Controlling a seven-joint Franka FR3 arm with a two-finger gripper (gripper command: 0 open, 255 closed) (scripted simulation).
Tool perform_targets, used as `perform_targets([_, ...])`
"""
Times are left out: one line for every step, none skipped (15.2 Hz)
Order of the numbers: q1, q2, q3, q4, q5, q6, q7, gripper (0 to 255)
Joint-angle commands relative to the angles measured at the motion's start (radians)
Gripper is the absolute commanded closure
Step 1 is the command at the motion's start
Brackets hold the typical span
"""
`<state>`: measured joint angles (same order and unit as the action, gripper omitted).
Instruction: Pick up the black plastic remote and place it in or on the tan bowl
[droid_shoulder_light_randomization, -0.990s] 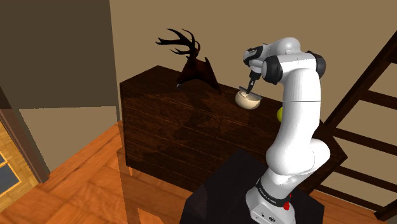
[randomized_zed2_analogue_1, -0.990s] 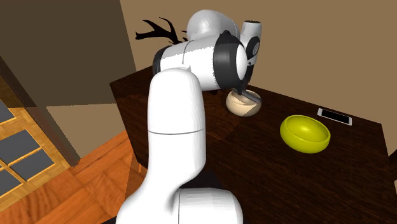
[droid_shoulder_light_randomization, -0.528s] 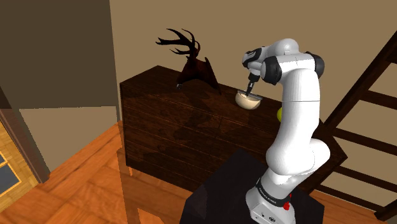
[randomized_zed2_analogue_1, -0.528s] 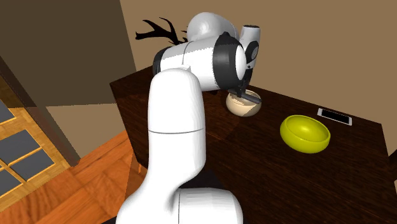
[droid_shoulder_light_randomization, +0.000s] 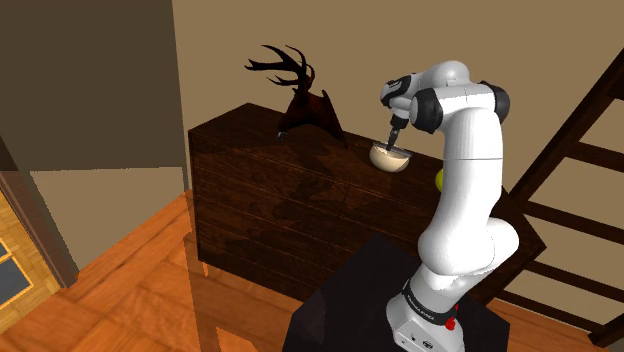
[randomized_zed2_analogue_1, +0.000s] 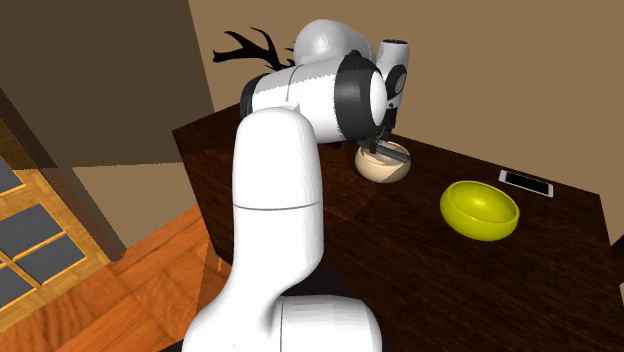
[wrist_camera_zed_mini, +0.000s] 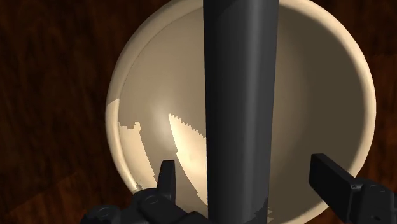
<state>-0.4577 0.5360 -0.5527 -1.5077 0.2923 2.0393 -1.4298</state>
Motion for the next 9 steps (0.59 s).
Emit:
perform_targets([0.0, 0.0, 0.0, 0.001, 0.0, -0.001, 0.0, 0])
perform_targets([0.002, -0.013, -0.005, 0.015, -0.008, -0.027, 0.005, 0])
perform_targets([0.004, -0.025, -0.009, 0.031, -0.015, -0.053, 0.01, 0])
perform_targets([0.005, -0.036, -0.013, 0.049, -0.022, -0.08, 0.014, 0])
perform_targets([0.005, -0.044, -0.016, 0.064, -0.027, -0.102, 0.017, 0])
perform_targets([0.005, -0.044, -0.016, 0.064, -0.027, -0.102, 0.017, 0])
perform_targets([0.005, -0.044, -0.016, 0.064, -0.027, -0.102, 0.017, 0])
perform_targets([0.005, -0.044, -0.016, 0.064, -0.027, -0.102, 0.017, 0])
perform_targets([0.005, -0.044, -0.016, 0.064, -0.027, -0.102, 0.017, 0])
